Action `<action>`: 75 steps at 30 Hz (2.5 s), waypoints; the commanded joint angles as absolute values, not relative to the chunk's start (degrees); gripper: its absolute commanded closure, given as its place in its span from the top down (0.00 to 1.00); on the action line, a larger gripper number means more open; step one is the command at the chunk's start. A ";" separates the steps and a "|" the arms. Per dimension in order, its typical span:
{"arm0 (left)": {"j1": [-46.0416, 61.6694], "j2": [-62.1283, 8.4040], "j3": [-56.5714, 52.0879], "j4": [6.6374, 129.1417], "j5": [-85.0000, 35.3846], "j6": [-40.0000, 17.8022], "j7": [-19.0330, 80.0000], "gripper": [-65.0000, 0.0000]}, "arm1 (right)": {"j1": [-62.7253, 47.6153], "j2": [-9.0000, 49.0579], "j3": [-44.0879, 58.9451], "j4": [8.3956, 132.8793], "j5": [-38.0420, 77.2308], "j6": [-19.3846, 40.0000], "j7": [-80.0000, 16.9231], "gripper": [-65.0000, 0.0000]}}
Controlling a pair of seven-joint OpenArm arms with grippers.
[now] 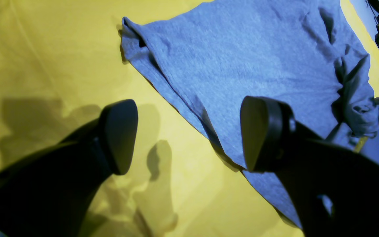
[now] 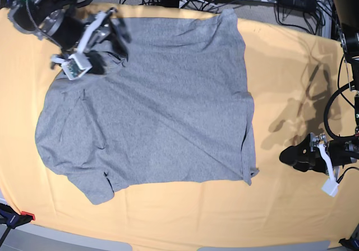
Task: Layout the t-shirt on the table in an organized manner, then fold the t-shirt properly
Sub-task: 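Move the right gripper back to the shirt's shoulder edge and grasp it, then tug the grasped shoulder edge outward with the right gripper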
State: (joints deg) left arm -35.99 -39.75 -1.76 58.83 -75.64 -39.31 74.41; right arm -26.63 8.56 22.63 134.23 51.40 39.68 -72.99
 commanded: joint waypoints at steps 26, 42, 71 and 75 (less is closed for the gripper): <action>-37.60 -40.75 -2.39 59.61 -77.03 -39.46 73.36 0.76 | -29.52 9.17 40.03 123.79 72.66 39.72 -80.00 0.62; -37.60 -40.77 -2.39 59.59 -77.03 -39.46 73.36 0.76 | -29.67 9.78 31.97 125.19 72.20 40.00 -80.00 0.00; -37.60 -40.77 -2.39 59.59 -77.03 -39.46 73.34 0.76 | -31.57 10.37 40.45 118.67 72.27 40.00 -80.00 0.30; -37.60 -40.75 -2.39 59.59 -77.06 -39.46 73.32 0.76 | -31.57 10.37 40.45 118.34 72.31 40.00 -80.00 0.00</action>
